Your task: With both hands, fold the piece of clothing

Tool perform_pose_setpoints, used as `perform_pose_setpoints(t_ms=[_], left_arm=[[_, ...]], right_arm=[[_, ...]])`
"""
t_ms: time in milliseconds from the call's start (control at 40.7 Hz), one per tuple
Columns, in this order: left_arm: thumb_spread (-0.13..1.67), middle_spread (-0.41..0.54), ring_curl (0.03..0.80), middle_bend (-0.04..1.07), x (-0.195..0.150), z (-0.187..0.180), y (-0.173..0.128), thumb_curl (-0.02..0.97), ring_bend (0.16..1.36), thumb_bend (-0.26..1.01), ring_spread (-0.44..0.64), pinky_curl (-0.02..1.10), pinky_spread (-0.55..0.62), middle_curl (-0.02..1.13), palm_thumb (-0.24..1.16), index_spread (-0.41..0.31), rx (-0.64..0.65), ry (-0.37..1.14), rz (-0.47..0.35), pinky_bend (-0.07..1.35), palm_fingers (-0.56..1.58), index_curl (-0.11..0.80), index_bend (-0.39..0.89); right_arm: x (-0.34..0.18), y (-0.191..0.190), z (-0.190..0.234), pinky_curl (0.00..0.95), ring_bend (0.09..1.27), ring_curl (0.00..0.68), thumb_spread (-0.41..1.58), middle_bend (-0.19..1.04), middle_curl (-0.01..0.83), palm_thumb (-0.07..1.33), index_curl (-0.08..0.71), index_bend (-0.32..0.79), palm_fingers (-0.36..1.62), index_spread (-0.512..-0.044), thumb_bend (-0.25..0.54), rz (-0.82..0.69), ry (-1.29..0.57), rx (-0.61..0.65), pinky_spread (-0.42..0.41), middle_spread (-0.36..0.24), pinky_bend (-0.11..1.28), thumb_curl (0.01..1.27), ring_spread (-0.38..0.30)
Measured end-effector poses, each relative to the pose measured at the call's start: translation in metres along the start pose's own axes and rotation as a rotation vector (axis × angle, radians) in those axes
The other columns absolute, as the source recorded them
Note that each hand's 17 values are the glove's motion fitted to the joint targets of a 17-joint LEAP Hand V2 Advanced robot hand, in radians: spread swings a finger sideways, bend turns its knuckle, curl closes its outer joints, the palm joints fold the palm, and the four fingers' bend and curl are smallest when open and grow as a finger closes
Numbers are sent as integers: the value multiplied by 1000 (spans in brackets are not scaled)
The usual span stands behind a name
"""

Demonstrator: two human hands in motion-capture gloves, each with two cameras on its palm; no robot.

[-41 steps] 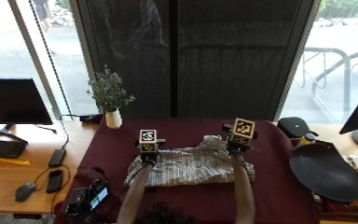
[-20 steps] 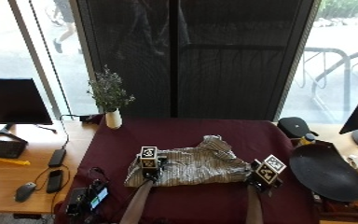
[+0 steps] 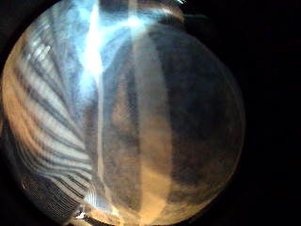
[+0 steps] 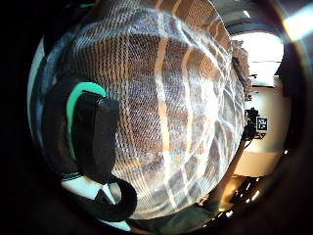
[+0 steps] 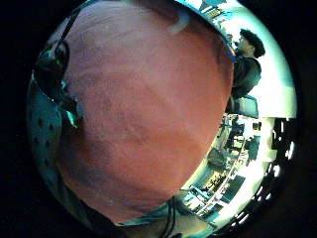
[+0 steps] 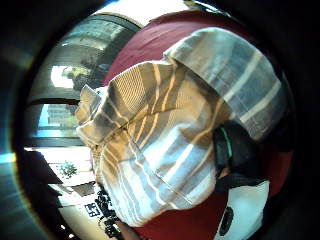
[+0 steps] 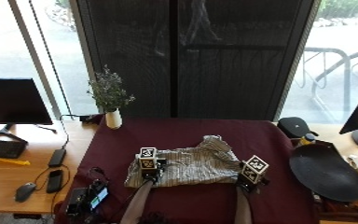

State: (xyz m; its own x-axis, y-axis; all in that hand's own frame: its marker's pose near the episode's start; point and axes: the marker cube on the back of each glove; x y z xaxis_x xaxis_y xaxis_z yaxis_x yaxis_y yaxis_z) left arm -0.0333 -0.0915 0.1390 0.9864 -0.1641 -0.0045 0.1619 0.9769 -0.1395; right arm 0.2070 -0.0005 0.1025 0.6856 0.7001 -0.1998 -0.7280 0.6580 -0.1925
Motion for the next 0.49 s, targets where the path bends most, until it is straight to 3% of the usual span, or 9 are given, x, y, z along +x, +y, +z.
perform_pose_setpoints(t_ms=[98, 123, 221, 295, 492], left_arm=[[1433, 10, 338, 167, 2, -12, -1, 194, 449, -14, 210, 411, 319, 375, 170, -118, -65, 22, 8, 340, 358, 407, 170], [1433, 11, 338, 168, 1, -17, -2, 193, 450, -12, 213, 412, 322, 374, 169, -118, -72, 27, 4, 340, 357, 407, 170], [1439, 14, 340, 177, -5, -50, 1, 198, 466, 1, 211, 414, 317, 373, 183, -113, -63, 39, -18, 353, 400, 405, 158], [1439, 3, 336, 186, -8, -77, 4, 209, 480, 16, 193, 410, 293, 376, 223, -114, -39, 42, -20, 358, 444, 397, 145], [1438, -23, 346, 197, -14, -134, 7, 233, 491, 44, 155, 414, 264, 395, 311, -117, 55, 38, -33, 349, 481, 390, 147]], right_arm=[[-12, 0, -9, 392, 853, 460, 1200, 230, 387, 769, 96, 74, 977, -241, 154, -15, -78, 32, -191, -62, 823, 420, -172], [-18, -3, -11, 385, 839, 459, 1168, 256, 399, 828, 114, 115, 1065, -251, 174, -33, -129, 64, -226, -88, 797, 438, -194], [-47, -29, -25, 377, 781, 449, 1080, 283, 419, 936, 139, 117, 1115, -264, 190, -49, -313, 259, -275, -138, 748, 471, -224], [-69, -28, -48, 371, 721, 442, 932, 298, 433, 964, 163, 133, 1107, -266, 153, -95, -434, 346, -286, -161, 706, 505, -242], [-141, 15, -100, 363, 657, 428, 724, 283, 450, 1033, 182, 83, 1105, -273, 96, -389, -680, 351, -307, -208, 674, 564, -261]])
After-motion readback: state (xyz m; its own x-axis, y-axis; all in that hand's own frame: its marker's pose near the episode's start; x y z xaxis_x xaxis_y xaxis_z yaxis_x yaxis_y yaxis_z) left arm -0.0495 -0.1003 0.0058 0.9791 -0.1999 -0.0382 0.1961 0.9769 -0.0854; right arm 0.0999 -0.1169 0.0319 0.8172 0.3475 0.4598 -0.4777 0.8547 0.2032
